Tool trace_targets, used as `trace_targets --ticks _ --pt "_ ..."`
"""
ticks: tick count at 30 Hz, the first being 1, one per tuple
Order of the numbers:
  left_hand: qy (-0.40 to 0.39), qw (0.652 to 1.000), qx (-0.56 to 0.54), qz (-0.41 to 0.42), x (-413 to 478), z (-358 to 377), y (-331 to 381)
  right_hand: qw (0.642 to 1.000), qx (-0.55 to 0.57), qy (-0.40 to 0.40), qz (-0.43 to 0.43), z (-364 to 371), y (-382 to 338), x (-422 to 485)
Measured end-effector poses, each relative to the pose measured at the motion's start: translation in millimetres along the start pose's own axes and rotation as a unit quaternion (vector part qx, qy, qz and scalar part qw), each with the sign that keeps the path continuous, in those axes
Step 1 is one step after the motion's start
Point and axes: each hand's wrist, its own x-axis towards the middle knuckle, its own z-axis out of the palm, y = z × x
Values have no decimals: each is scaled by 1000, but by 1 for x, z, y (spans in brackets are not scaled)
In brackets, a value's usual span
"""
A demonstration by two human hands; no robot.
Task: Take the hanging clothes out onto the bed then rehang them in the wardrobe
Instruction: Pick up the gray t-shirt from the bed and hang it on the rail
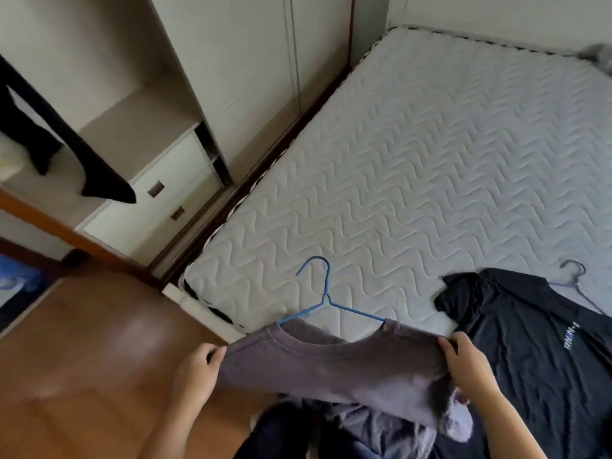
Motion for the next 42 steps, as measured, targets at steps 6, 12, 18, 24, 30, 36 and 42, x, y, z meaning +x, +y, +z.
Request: trace_targets --ticks 6,12,18,24,30,36,42 --pt "103 994 -34 -2 -15 -73 -40 992 -27 19 -121 20 -90 -26" --pt "196 974 -115 -16 -31 -185 -117 971 -61 19 -231 72 -204 -84" --pt "304 949 -79 -14 -78 -302 -201 931 -69 -15 -357 148 -323 -154" --pt "399 913 -91 -12 -111 -368 -271 879 -116 -40 -461 208 -407 -210" --pt "451 883 -124 -35 -120 -394 -316 807 -211 -78 -546 256 -489 -245" --pt "490 862 -124 -31 -85 -434 -320 796 -179 -80 -573 296 -569 -241" --pt "480 862 -160 0 22 -474 -282 817 -126 -54 -561 300 -650 -177"
